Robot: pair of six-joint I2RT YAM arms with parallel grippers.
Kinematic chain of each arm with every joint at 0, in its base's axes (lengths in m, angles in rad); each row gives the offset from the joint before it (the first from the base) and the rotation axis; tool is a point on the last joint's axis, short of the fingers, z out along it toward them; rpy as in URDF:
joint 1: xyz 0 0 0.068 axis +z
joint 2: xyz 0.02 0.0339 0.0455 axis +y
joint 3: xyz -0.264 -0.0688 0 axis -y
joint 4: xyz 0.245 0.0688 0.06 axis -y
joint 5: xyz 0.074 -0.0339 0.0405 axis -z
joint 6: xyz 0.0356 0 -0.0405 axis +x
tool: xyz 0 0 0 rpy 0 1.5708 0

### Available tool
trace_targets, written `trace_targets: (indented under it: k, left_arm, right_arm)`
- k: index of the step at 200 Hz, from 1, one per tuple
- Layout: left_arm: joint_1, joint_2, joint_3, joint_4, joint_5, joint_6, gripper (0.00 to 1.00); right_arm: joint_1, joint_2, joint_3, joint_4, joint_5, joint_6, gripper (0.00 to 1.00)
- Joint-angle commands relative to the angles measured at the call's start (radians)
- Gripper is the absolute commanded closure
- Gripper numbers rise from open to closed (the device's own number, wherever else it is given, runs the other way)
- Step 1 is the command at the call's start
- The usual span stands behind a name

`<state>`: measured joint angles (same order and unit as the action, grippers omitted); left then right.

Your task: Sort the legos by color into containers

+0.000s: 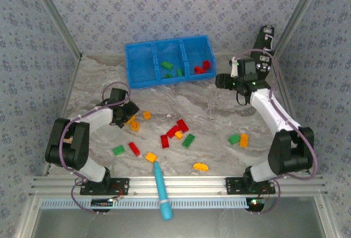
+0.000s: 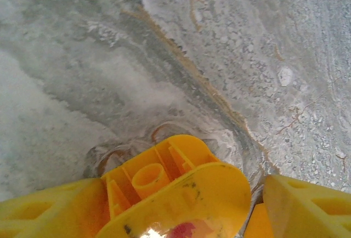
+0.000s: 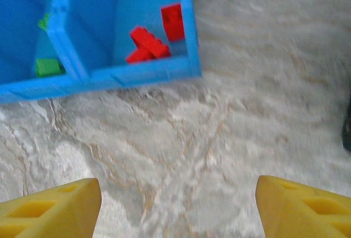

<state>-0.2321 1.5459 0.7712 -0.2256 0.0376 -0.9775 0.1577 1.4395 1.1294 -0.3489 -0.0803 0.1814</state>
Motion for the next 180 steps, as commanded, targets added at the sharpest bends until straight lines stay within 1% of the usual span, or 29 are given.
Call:
trace_targets:
  k: [1, 23, 40, 62, 92, 111, 128, 158, 180]
  left_arm:
    - [-0.009, 0.048, -0.01, 0.0, 0.029, 0.034, 0.24]
    - [-0.006, 0.051, -0.005, -0.004, 0.037, 0.063, 0.3]
    - [0.0, 0.061, -0.005, 0.004, 0.049, 0.078, 0.36]
    - [0.009, 0.09, 0.001, 0.019, 0.081, 0.091, 0.43]
    - [0.013, 0.094, 0.026, 0.005, 0.096, 0.118, 0.46]
    - [0.017, 0.071, 0.077, -0.043, 0.087, 0.161, 0.48]
    - [0.018, 0.035, 0.135, -0.093, 0.066, 0.204, 0.5]
    - [0.019, -0.033, 0.237, -0.158, 0.062, 0.234, 0.5]
    - [0.018, -0.081, 0.294, -0.162, 0.063, 0.227, 0.5]
  right_arm:
    - [-0.035, -0.053, -0.093, -0.117, 0.076, 0.14, 0.25]
    - [-0.067, -0.133, -0.17, -0.212, 0.123, 0.229, 0.24]
    - [-0.086, -0.209, -0.23, -0.286, 0.113, 0.283, 0.24]
    - [-0.111, -0.29, -0.297, -0.328, 0.102, 0.343, 0.25]
    - [-0.128, -0.35, -0.368, -0.381, 0.114, 0.407, 0.26]
    - [-0.134, -0.395, -0.416, -0.413, 0.089, 0.437, 0.24]
    - [-0.161, -0.424, -0.452, -0.407, 0.072, 0.44, 0.24]
    - [-0.194, -0.41, -0.454, -0.378, 0.072, 0.435, 0.23]
    - [-0.196, -0.385, -0.446, -0.368, 0.076, 0.423, 0.23]
